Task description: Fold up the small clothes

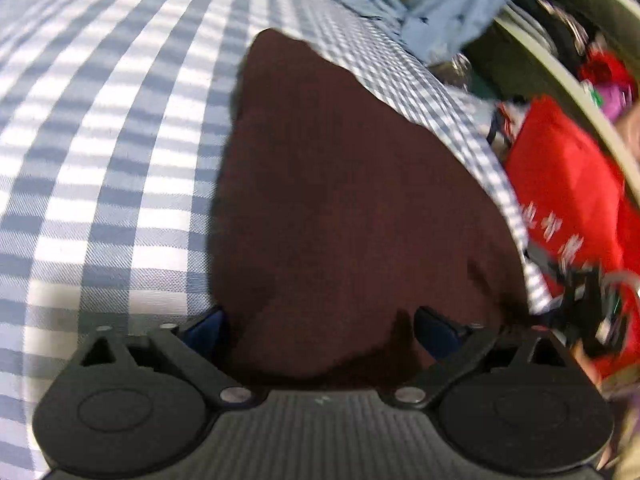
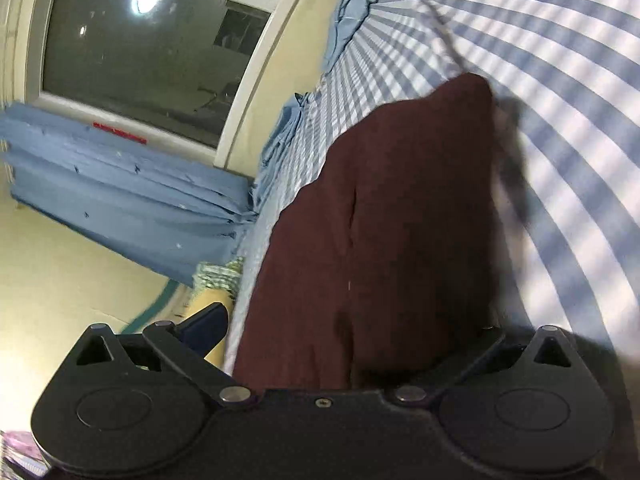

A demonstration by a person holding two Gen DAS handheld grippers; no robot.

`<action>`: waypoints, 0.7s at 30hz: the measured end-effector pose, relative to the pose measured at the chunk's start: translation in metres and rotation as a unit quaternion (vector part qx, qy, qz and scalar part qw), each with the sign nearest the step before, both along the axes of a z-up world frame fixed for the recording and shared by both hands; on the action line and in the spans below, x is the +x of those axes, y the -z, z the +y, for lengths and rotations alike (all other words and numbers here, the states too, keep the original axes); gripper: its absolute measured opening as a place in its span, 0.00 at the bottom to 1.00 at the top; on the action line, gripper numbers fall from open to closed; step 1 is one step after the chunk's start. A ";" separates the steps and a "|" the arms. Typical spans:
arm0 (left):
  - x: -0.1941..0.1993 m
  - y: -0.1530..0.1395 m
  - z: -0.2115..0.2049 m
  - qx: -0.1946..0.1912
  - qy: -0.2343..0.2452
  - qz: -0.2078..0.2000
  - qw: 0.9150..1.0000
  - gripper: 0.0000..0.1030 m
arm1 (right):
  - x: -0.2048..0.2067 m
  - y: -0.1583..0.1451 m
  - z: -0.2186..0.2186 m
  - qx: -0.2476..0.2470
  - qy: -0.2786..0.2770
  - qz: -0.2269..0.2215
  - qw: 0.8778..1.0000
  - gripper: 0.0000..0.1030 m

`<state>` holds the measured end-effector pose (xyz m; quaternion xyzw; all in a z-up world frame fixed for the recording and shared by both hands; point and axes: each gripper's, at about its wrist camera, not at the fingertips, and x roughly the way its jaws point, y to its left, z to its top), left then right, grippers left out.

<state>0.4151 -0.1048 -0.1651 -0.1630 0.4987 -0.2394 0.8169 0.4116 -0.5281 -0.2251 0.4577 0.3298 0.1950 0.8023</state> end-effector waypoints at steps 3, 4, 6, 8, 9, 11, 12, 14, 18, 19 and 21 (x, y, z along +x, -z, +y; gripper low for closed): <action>-0.010 -0.002 -0.001 0.024 -0.009 -0.023 0.999 0.78 | 0.013 -0.007 0.014 -0.074 -0.027 0.002 0.997 0.94; -0.012 -0.004 0.002 0.024 -0.014 -0.024 0.999 0.71 | 0.012 -0.009 0.018 -0.093 -0.032 -0.003 0.995 0.92; -0.014 -0.009 0.005 0.019 -0.018 -0.028 0.999 0.60 | 0.007 -0.009 0.020 -0.111 -0.030 -0.007 0.993 0.71; -0.018 -0.016 0.004 0.021 -0.017 -0.041 0.999 0.50 | 0.004 -0.008 0.017 -0.121 -0.019 -0.006 0.992 0.42; -0.021 -0.019 0.002 0.026 -0.013 -0.049 0.998 0.44 | 0.003 -0.007 0.016 -0.118 -0.014 -0.010 0.993 0.31; -0.023 -0.024 -0.002 0.041 -0.008 -0.066 0.997 0.36 | -0.001 -0.010 0.017 -0.110 -0.018 -0.032 0.993 0.24; -0.023 -0.025 -0.003 0.043 -0.008 -0.068 0.997 0.32 | -0.001 -0.014 0.020 -0.120 -0.020 -0.041 0.992 0.22; -0.022 -0.027 -0.001 0.038 -0.015 -0.068 0.997 0.30 | -0.001 -0.025 0.030 -0.148 -0.024 -0.057 0.987 0.20; -0.029 -0.034 0.004 0.024 -0.032 -0.088 0.995 0.26 | -0.001 -0.051 0.045 -0.185 -0.031 -0.086 0.978 0.18; -0.031 -0.036 0.006 0.021 -0.036 -0.093 0.995 0.26 | -0.001 -0.058 0.050 -0.194 -0.034 -0.095 0.976 0.18; -0.033 -0.042 0.010 0.014 -0.044 -0.102 0.994 0.25 | -0.003 -0.068 0.057 -0.203 -0.037 -0.107 0.973 0.18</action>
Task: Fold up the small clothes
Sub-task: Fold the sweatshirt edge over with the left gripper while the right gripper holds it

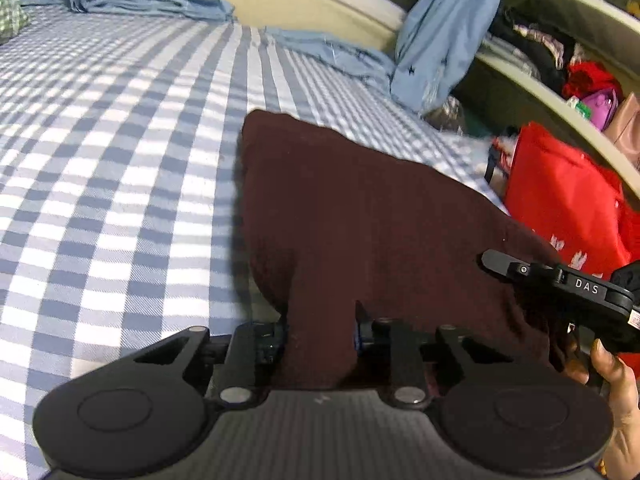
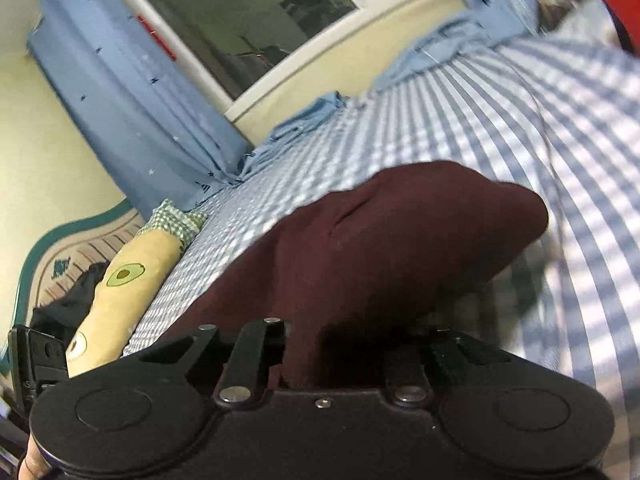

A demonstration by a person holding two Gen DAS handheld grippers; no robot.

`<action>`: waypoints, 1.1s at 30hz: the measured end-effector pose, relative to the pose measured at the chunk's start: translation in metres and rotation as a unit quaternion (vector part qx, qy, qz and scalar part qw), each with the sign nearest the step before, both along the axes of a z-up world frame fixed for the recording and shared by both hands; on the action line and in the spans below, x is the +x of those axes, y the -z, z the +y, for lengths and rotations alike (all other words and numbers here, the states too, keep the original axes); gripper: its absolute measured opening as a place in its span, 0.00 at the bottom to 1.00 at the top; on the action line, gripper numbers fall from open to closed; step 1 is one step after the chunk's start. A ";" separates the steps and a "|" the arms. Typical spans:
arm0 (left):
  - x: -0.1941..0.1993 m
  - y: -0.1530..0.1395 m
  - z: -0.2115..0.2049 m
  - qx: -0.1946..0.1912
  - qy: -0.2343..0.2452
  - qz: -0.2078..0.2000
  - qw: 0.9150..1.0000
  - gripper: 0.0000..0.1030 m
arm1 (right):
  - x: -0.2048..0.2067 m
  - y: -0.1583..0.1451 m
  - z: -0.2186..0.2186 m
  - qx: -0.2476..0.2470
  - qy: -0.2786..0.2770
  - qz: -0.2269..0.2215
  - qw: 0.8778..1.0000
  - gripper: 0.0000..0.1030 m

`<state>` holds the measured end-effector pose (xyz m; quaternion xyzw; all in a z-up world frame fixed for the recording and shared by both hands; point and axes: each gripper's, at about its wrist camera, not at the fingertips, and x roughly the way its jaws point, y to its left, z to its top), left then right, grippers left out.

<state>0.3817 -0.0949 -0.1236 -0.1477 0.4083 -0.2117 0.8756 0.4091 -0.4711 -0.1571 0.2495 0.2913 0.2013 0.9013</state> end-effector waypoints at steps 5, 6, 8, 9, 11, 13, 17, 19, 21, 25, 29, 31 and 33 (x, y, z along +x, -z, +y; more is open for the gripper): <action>-0.014 -0.024 0.020 -0.004 -0.007 -0.036 0.999 0.23 | -0.006 -0.025 0.027 -0.021 -0.023 -0.025 0.999 0.18; -0.017 -0.027 0.026 -0.005 -0.011 -0.039 0.999 0.23 | -0.007 -0.030 0.033 -0.023 -0.028 -0.028 0.999 0.18; -0.026 -0.035 0.044 -0.011 -0.020 -0.046 0.999 0.23 | -0.008 -0.040 0.048 -0.025 -0.040 -0.033 0.998 0.18; -0.030 -0.037 0.053 -0.015 -0.025 -0.047 0.998 0.23 | -0.008 -0.044 0.056 -0.024 -0.045 -0.035 0.998 0.18; -0.039 -0.043 0.075 -0.017 -0.037 -0.050 0.998 0.23 | -0.007 -0.051 0.076 -0.025 -0.059 -0.039 0.997 0.18; -0.050 -0.048 0.094 -0.011 -0.048 -0.052 0.997 0.23 | -0.007 -0.058 0.100 -0.029 -0.073 -0.040 0.996 0.18; -0.076 -0.052 0.140 -0.003 -0.071 -0.053 0.996 0.23 | -0.013 -0.063 0.155 -0.034 -0.100 -0.039 0.994 0.18; -0.088 -0.050 0.159 0.000 -0.078 -0.050 0.996 0.23 | -0.019 -0.062 0.178 -0.035 -0.109 -0.037 0.993 0.18; -0.100 -0.049 0.175 0.004 -0.085 -0.046 0.995 0.23 | -0.027 -0.059 0.201 -0.035 -0.117 -0.032 0.992 0.18; -0.128 -0.040 0.201 0.024 -0.091 -0.045 0.995 0.23 | -0.044 -0.048 0.238 -0.038 -0.131 -0.019 0.991 0.18; -0.150 -0.028 0.215 0.027 -0.101 -0.040 0.994 0.23 | -0.060 -0.035 0.260 -0.045 -0.141 -0.010 0.989 0.18; -0.157 -0.025 0.216 0.031 -0.104 -0.044 0.993 0.23 | -0.067 -0.031 0.265 -0.051 -0.143 -0.012 0.988 0.18; -0.165 -0.022 0.217 0.035 -0.103 -0.050 0.993 0.23 | -0.073 -0.029 0.269 -0.053 -0.144 -0.017 0.988 0.18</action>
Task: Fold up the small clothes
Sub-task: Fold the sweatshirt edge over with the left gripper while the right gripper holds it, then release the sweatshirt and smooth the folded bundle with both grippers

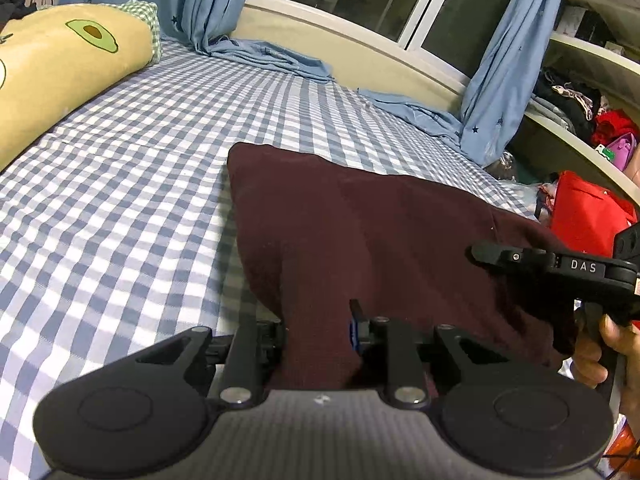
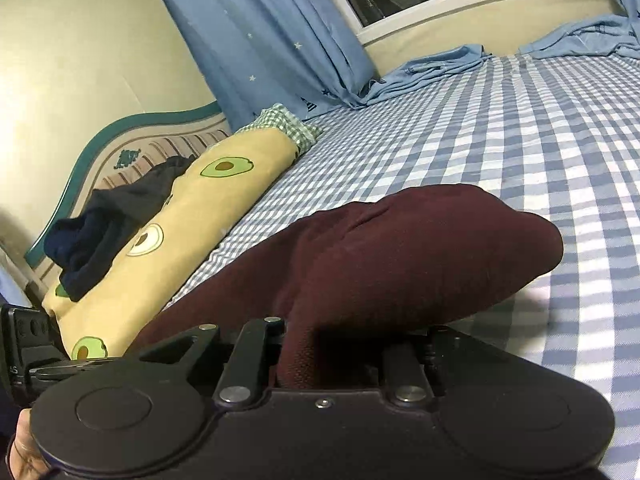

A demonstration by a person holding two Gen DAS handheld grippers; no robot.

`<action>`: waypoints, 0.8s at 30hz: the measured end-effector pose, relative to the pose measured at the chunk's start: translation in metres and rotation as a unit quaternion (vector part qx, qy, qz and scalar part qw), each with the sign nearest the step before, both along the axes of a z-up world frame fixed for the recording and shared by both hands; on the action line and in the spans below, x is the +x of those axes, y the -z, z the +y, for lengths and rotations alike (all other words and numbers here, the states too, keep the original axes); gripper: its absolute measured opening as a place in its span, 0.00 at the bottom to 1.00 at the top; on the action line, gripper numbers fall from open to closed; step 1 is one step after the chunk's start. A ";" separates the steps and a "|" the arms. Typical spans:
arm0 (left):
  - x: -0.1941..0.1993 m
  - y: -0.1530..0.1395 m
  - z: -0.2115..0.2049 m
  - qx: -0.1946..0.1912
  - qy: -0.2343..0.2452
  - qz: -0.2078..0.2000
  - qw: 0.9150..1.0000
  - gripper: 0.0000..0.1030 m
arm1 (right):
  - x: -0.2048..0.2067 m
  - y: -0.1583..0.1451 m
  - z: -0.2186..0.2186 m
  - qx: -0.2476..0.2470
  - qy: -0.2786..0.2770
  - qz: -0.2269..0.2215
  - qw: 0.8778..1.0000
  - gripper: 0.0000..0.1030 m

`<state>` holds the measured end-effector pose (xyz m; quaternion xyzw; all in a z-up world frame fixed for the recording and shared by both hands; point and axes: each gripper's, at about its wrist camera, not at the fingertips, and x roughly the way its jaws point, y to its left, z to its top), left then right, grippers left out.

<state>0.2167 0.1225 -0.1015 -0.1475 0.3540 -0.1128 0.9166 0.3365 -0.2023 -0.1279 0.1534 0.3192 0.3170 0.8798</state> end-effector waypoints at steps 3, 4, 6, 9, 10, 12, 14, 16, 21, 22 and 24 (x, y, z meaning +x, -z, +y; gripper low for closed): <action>-0.004 0.005 -0.005 0.012 0.002 -0.008 1.000 0.24 | -0.001 0.007 -0.002 -0.002 0.006 0.011 1.000 0.18; -0.007 0.009 -0.006 0.017 0.003 -0.012 1.000 0.24 | -0.001 0.010 -0.005 -0.003 0.009 0.017 1.000 0.18; -0.010 0.016 -0.007 0.020 0.003 -0.013 1.000 0.25 | 0.000 0.019 -0.010 -0.002 0.013 0.028 1.000 0.19; -0.013 0.028 -0.004 0.020 -0.002 -0.008 1.000 0.39 | 0.001 0.032 -0.017 0.000 0.018 0.046 0.999 0.22; -0.016 0.032 -0.004 0.031 -0.010 -0.011 0.999 0.57 | 0.002 0.036 -0.019 -0.001 0.019 0.050 0.999 0.25; -0.027 0.034 -0.010 0.094 -0.048 -0.046 0.993 0.99 | 0.001 0.046 -0.022 -0.014 0.031 0.065 0.997 0.44; -0.039 0.034 -0.011 0.151 -0.064 -0.077 0.983 0.99 | 0.000 0.054 -0.025 -0.029 0.035 0.077 0.996 0.67; -0.047 0.031 -0.007 0.158 -0.051 -0.075 0.983 0.99 | -0.009 0.056 -0.031 -0.046 0.044 0.068 0.996 0.74; -0.068 0.006 0.003 0.167 -0.056 -0.072 0.982 0.99 | -0.037 0.038 -0.046 -0.093 0.084 0.054 0.991 0.79; -0.073 -0.002 0.002 0.173 -0.055 -0.073 0.981 0.99 | -0.048 0.026 -0.047 -0.112 0.089 0.027 0.989 0.79; -0.081 -0.018 0.001 0.177 -0.046 -0.084 0.979 0.99 | -0.068 0.002 -0.045 -0.137 0.082 -0.024 0.987 0.79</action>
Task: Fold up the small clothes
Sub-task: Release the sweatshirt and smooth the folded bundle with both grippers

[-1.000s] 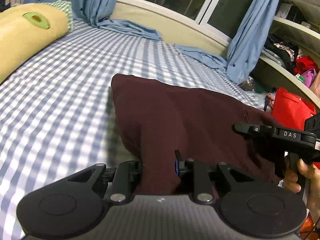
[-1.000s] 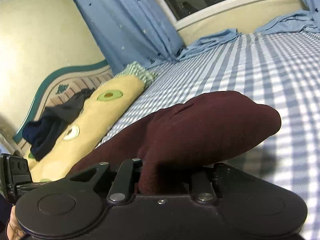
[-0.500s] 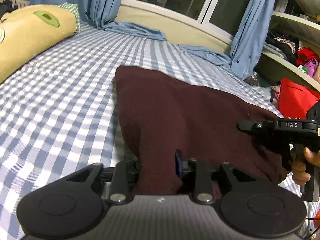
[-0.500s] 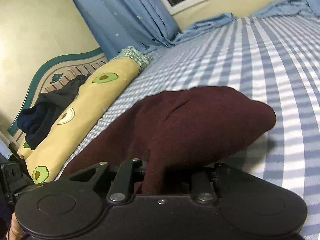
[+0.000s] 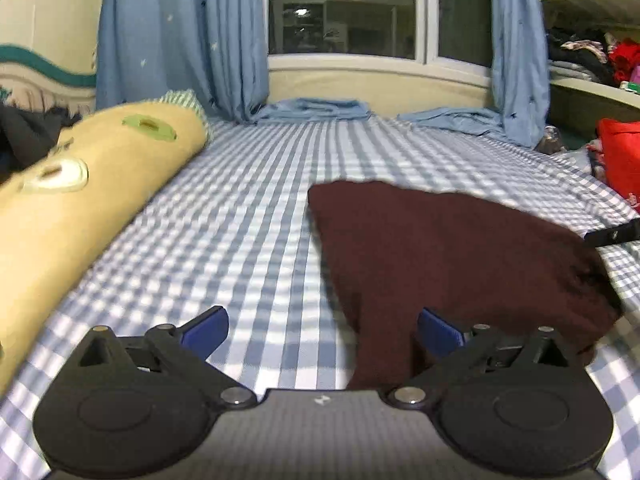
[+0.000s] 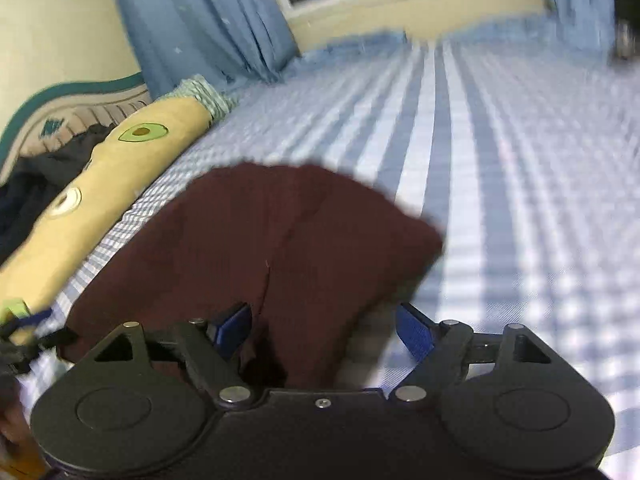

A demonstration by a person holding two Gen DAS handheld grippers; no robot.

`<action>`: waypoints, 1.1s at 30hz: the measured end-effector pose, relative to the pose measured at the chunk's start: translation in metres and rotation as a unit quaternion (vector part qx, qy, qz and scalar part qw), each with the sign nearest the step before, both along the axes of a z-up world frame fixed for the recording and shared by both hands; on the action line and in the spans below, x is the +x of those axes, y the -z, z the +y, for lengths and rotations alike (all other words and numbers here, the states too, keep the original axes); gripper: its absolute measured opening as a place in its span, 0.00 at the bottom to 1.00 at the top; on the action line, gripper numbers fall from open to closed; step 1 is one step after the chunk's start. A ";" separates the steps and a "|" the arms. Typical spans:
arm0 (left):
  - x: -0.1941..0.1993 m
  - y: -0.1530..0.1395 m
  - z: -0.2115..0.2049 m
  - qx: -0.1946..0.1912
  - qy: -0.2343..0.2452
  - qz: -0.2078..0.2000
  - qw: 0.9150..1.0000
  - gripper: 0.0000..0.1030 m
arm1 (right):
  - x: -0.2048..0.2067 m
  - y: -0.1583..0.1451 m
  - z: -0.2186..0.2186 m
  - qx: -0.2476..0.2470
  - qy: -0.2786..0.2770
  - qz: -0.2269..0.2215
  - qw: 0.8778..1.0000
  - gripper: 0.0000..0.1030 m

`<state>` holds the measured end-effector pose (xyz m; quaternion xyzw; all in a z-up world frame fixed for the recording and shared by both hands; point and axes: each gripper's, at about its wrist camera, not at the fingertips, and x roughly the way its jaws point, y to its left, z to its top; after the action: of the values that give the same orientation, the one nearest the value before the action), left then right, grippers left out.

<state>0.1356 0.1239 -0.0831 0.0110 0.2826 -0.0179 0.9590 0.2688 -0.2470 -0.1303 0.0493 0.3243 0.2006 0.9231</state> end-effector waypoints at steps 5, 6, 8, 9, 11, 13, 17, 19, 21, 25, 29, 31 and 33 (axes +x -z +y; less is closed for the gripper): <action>-0.003 -0.036 -0.010 -0.027 0.021 -0.032 0.999 0.99 | -0.033 -0.043 0.009 0.026 -0.068 -0.065 0.995 0.91; 0.001 -0.039 -0.013 -0.042 0.029 -0.030 0.998 0.99 | -0.035 -0.045 0.015 0.039 -0.082 -0.068 0.994 0.91; 0.014 -0.036 -0.023 -0.073 0.041 -0.016 0.996 0.99 | -0.036 -0.041 0.028 0.059 -0.104 -0.064 0.991 0.91; 0.019 -0.031 -0.027 -0.079 0.041 -0.010 0.996 0.99 | -0.034 -0.033 0.037 0.061 -0.117 -0.061 0.989 0.90; 0.031 -0.015 -0.037 -0.093 0.040 0.002 0.995 0.99 | -0.030 -0.014 0.047 0.063 -0.130 -0.047 0.988 0.85; 0.041 0.006 -0.044 -0.094 0.051 0.020 0.994 0.99 | -0.027 0.010 0.049 0.065 -0.136 -0.013 0.988 0.81; 0.043 0.042 -0.049 -0.015 0.054 0.039 0.998 0.99 | -0.037 0.046 0.042 0.019 -0.136 0.022 0.990 0.78; 0.053 0.063 -0.032 -0.074 0.054 0.105 0.990 1.00 | -0.046 0.052 0.035 0.002 -0.150 0.006 0.989 0.78; 0.048 0.068 -0.011 -0.136 0.047 0.088 0.986 1.00 | -0.050 0.051 0.039 -0.018 -0.160 0.003 0.987 0.78; 0.033 0.044 -0.012 -0.104 0.048 0.064 0.991 0.96 | -0.049 0.022 0.039 -0.010 -0.165 0.007 0.986 0.77; 0.014 0.012 -0.015 -0.087 0.059 0.025 0.994 0.99 | -0.024 -0.017 0.024 0.004 -0.140 -0.044 0.989 0.87; 0.009 -0.002 -0.016 -0.086 0.059 0.015 0.994 0.99 | 0.008 -0.023 0.025 -0.005 -0.122 -0.054 0.991 0.88; 0.002 -0.015 -0.021 -0.084 0.055 0.012 0.995 0.99 | 0.042 -0.012 0.027 0.002 -0.119 -0.024 0.993 0.88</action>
<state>0.1377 0.1031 -0.0684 -0.0540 0.2908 -0.0947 0.9506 0.3109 -0.2202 -0.1187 0.0070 0.3050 0.3104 0.9003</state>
